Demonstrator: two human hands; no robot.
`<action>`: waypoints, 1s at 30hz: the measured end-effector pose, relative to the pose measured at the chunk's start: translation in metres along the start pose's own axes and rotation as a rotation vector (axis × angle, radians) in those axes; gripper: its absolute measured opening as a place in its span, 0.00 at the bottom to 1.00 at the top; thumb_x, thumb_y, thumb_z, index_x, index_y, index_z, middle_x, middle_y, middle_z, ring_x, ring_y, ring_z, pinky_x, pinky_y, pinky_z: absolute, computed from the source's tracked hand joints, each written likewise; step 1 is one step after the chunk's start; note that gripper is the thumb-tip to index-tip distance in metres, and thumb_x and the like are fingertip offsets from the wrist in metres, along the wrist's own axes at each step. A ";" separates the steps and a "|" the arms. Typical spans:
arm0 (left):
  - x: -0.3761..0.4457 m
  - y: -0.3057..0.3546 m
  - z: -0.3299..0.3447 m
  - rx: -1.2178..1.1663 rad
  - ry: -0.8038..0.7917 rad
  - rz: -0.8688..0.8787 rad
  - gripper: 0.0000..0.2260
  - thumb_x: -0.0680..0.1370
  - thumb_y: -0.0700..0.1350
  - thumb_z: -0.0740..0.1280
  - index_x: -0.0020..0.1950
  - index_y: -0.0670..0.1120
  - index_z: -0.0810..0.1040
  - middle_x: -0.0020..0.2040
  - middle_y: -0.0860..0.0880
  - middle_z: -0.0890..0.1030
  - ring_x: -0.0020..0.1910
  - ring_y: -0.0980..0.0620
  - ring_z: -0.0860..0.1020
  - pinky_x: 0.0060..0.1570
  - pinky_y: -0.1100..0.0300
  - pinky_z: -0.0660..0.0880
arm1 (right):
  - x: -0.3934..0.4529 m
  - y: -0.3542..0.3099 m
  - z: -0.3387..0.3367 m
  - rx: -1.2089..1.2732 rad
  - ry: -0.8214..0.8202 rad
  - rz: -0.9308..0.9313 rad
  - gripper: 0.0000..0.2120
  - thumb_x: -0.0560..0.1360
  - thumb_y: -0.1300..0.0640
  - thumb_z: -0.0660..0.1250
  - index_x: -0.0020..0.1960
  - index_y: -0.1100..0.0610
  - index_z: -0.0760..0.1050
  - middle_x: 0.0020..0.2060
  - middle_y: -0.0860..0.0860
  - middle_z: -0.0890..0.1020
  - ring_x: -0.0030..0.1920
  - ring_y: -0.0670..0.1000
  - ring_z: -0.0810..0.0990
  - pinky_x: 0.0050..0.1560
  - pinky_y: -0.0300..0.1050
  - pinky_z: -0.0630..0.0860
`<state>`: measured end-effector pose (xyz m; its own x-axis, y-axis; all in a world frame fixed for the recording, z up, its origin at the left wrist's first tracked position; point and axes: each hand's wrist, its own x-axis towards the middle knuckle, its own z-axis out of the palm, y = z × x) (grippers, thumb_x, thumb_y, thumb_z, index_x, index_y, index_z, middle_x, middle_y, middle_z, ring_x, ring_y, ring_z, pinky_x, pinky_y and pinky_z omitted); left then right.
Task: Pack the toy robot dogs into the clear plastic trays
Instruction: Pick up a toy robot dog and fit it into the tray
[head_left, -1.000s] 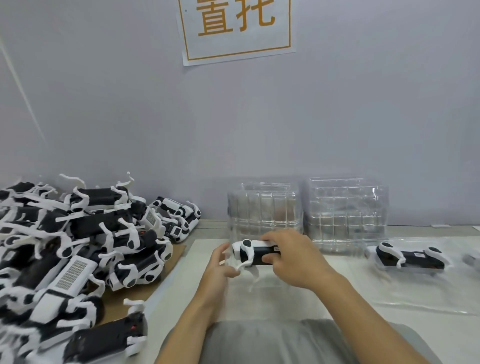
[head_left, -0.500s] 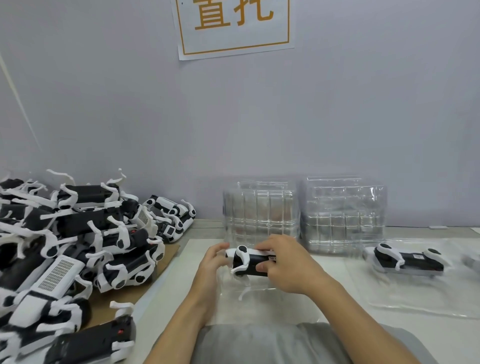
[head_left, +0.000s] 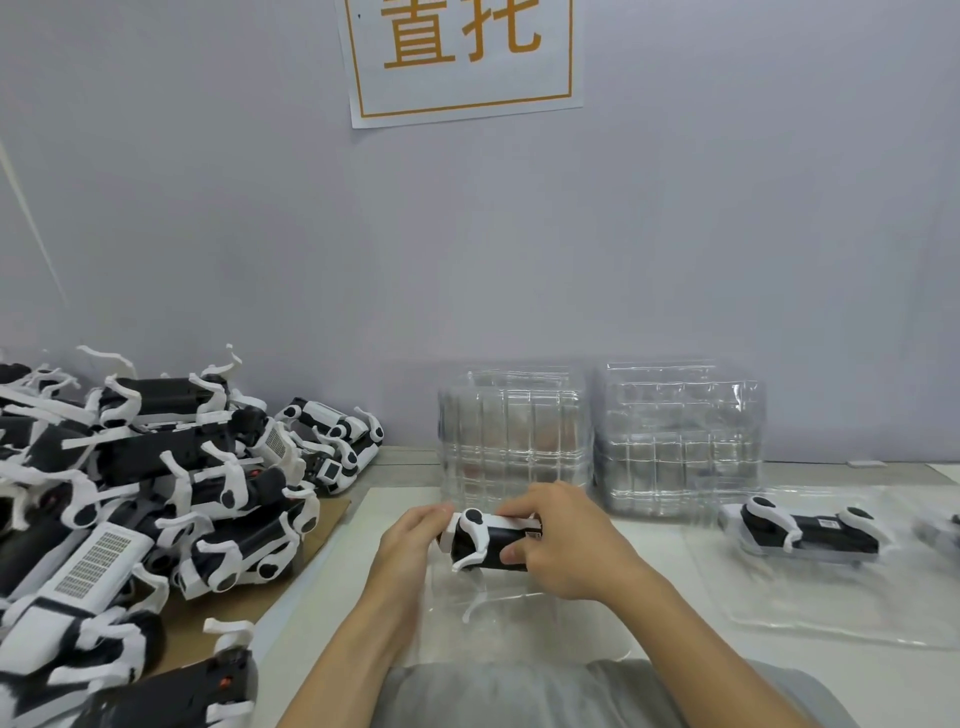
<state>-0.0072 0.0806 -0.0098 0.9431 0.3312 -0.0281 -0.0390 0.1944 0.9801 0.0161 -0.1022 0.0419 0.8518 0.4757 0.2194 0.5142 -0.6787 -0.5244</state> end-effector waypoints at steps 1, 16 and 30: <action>0.001 0.000 0.000 0.002 0.008 -0.002 0.06 0.78 0.44 0.69 0.45 0.45 0.85 0.48 0.41 0.84 0.50 0.42 0.81 0.58 0.42 0.75 | 0.000 0.000 0.000 -0.010 0.001 -0.001 0.12 0.72 0.53 0.73 0.35 0.38 0.76 0.41 0.46 0.80 0.45 0.49 0.77 0.47 0.53 0.79; 0.002 0.007 -0.001 0.050 0.016 -0.038 0.07 0.80 0.40 0.67 0.53 0.40 0.83 0.54 0.36 0.83 0.56 0.37 0.81 0.63 0.40 0.73 | 0.003 0.005 0.005 -0.039 0.007 -0.015 0.05 0.72 0.53 0.72 0.39 0.47 0.77 0.40 0.48 0.78 0.46 0.52 0.76 0.46 0.56 0.78; -0.001 0.015 0.003 0.094 0.053 -0.059 0.06 0.78 0.38 0.69 0.54 0.39 0.83 0.53 0.35 0.84 0.50 0.40 0.82 0.62 0.40 0.75 | 0.003 0.007 0.007 -0.074 0.037 -0.045 0.03 0.73 0.52 0.72 0.45 0.49 0.80 0.42 0.46 0.77 0.49 0.49 0.73 0.48 0.53 0.76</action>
<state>-0.0078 0.0801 0.0051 0.9238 0.3709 -0.0944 0.0496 0.1285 0.9905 0.0222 -0.1015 0.0328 0.8301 0.4863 0.2726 0.5568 -0.6973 -0.4514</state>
